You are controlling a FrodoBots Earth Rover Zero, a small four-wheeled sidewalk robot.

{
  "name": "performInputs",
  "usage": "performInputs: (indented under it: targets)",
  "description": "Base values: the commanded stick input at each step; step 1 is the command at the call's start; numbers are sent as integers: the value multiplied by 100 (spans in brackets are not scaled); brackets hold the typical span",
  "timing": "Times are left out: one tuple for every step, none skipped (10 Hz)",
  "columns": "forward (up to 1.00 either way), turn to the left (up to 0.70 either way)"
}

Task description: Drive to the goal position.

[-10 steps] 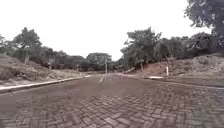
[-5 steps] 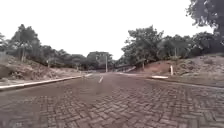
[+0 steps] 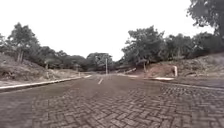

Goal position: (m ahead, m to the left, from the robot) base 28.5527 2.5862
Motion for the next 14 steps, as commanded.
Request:
performInputs:
  targets:
    - [100,0]
    - [100,0]
    - [100,0]
    - [100,0]
    - [100,0]
    - [100,0]
    - [100,0]
    - [100,0]
    - [100,0]
    - [100,0]
    - [100,0]
    - [100,0]
    - [100,0]
    - [100,0]
